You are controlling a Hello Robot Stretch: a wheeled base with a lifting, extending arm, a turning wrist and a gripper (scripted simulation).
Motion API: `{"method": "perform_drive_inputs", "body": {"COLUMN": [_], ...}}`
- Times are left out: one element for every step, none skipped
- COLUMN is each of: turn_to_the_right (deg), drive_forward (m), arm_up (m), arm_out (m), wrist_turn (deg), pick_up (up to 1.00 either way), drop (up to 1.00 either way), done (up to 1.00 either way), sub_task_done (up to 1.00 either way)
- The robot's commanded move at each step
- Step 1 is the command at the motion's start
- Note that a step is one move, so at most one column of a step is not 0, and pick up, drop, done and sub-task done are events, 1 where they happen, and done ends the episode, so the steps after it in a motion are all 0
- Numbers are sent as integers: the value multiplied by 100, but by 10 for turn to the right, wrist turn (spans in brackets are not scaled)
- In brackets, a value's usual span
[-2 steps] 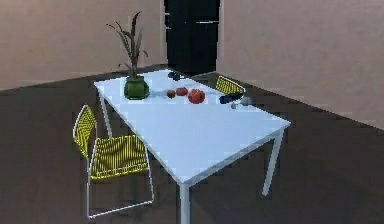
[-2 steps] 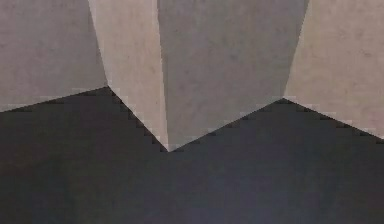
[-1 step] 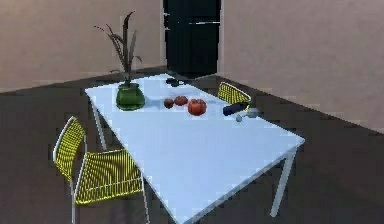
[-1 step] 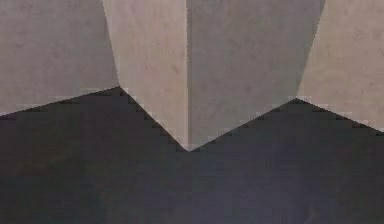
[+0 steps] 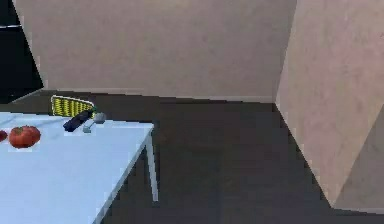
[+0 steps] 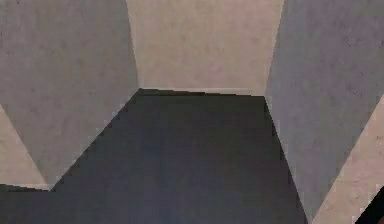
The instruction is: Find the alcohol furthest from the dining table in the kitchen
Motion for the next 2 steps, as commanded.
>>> {"method": "perform_drive_inputs", "body": {"turn_to_the_right": [450,240], "drive_forward": [0,0], "arm_up": [0,0], "arm_out": [0,0], "wrist_turn": [0,0], "pick_up": [0,0], "drop": [0,0], "done": [0,0], "sub_task_done": [0,0]}}
